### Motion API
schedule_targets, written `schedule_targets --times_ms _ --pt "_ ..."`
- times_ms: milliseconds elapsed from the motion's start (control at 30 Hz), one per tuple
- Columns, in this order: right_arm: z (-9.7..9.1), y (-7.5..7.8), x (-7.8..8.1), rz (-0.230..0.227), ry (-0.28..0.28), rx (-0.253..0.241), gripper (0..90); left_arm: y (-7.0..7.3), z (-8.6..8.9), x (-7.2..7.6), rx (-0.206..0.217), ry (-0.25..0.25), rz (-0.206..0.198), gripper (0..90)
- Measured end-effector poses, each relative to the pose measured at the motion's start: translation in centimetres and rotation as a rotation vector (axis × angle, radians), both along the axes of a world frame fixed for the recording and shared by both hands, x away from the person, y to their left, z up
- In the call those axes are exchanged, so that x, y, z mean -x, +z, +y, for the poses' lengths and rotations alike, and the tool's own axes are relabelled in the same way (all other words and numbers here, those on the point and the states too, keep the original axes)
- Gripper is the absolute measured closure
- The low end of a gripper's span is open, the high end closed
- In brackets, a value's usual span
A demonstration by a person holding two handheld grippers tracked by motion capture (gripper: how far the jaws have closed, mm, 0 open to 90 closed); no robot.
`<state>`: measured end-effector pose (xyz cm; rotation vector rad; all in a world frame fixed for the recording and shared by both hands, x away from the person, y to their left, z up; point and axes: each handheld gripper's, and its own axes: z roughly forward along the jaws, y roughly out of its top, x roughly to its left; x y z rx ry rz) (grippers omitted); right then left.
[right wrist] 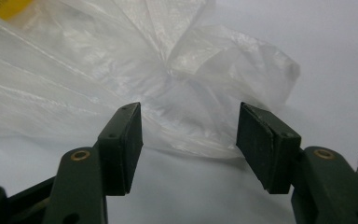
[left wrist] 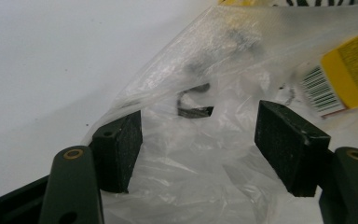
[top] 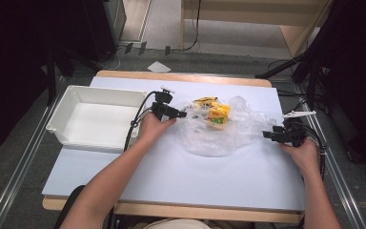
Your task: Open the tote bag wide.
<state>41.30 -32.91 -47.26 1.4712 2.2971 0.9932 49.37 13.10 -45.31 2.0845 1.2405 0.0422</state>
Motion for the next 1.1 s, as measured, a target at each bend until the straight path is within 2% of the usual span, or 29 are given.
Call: schedule_targets --times_ms 67,167,300,400,500,733,833,967,1100 --pt "0.0 0.5 0.2 -0.022 0.006 -0.018 43.5 0.4 0.0 0.1 0.001 0.003 -0.014 35.2" --pt "0.0 1.3 0.5 -0.046 0.009 -0.049 44.7 1.1 0.0 0.4 0.035 0.000 -0.030 36.3" --pt "0.4 2.3 0.9 -0.079 0.014 -0.051 46.4 2.1 -0.5 0.9 0.044 -0.020 -0.063 37.1" --pt "0.8 3.1 1.3 -0.098 0.020 -0.054 49.5 2.8 -0.3 1.1 0.068 -0.021 -0.071 37.2" --pt "1.1 4.1 1.6 -0.126 0.023 -0.081 51.6 3.6 -0.1 1.3 0.077 -0.019 -0.084 39.5" --pt "2.7 6.2 1.7 -0.150 0.039 -0.086 61.0 5.6 0.1 2.0 0.116 -0.026 -0.125 41.5" --pt "3.4 6.7 1.5 -0.147 0.041 -0.098 65.1 6.5 0.2 2.3 0.128 -0.030 -0.124 42.4" --pt "4.5 7.2 1.1 -0.150 0.056 -0.106 70.8 7.6 -0.4 2.9 0.121 -0.084 -0.141 53.6" --pt "5.8 7.5 0.5 -0.143 0.071 -0.122 76.0 7.9 -1.4 3.5 0.116 -0.114 -0.141 67.2"
